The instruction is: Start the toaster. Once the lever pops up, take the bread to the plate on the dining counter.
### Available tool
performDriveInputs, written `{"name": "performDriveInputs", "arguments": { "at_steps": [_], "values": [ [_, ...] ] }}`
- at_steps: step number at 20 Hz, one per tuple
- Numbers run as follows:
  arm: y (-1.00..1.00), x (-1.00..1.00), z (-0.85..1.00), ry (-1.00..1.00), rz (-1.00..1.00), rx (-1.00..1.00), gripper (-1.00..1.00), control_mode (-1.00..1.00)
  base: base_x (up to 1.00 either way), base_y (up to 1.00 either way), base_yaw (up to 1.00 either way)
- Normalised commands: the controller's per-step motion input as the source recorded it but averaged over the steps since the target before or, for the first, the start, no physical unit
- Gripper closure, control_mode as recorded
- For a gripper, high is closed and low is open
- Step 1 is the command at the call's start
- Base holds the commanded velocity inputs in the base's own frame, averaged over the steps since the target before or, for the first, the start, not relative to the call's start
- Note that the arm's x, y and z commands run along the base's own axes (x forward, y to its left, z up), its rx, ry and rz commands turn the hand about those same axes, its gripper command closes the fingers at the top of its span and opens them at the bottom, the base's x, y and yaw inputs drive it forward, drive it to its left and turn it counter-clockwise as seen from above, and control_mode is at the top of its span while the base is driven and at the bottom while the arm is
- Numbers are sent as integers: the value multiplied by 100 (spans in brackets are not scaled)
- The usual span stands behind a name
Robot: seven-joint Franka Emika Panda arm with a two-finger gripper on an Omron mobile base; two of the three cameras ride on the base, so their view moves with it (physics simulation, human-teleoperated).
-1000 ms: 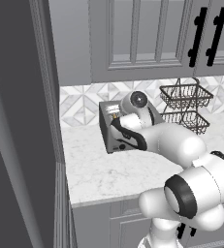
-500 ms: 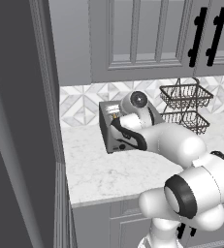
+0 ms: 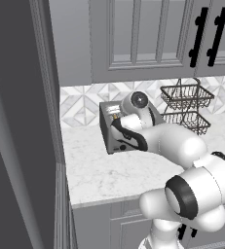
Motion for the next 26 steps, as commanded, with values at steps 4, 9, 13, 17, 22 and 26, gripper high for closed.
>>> {"name": "performDriveInputs", "arguments": {
  "at_steps": [4, 9, 13, 17, 22, 26],
  "values": [
    [0, 0, 0, 0, 0, 0, -100, -100, 0, 0, 0],
    [0, 0, 0, 0, 0, 0, -100, -100, 0, 0, 0],
    [0, 0, 0, 0, 0, 0, -100, -100, 0, 0, 0],
    [0, 0, 0, 0, 0, 0, -100, -100, 0, 0, 0],
    [0, 0, 0, 0, 0, 0, -100, -100, 0, 0, 0],
    [0, 0, 0, 0, 0, 0, -100, -100, 0, 0, 0]
  ]
}}
